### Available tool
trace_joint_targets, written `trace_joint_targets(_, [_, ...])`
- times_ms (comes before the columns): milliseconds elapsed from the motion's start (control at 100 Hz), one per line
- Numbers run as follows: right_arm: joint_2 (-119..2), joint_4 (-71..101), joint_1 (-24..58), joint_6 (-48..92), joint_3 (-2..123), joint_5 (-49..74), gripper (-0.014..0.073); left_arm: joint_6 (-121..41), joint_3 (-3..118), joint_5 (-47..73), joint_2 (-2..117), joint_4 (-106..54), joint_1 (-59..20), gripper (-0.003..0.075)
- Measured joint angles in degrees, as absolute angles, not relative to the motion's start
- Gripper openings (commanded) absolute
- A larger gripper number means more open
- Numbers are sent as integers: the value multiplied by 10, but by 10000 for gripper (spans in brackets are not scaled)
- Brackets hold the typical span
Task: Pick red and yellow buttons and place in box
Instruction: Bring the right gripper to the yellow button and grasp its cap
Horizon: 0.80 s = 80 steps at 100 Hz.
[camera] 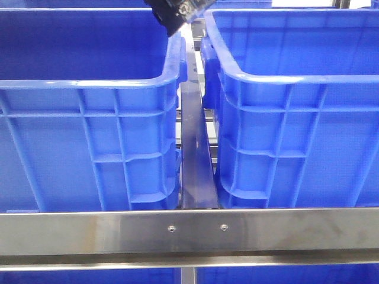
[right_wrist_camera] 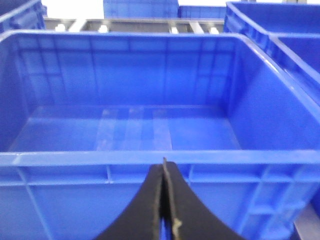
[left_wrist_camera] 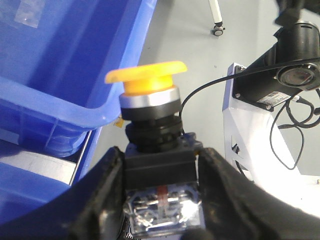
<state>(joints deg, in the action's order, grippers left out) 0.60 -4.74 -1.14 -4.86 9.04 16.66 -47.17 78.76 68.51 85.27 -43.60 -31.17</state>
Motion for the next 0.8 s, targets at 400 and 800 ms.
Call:
trace_joint_targets(400, [-119,-31,-11,-56,268,394,-68,-472,788,685,853,-436,-312,189])
trace_joint_targets(800, [-286,0,-11,-57,384,460,587,-472,788,685,853,-436,-312,188])
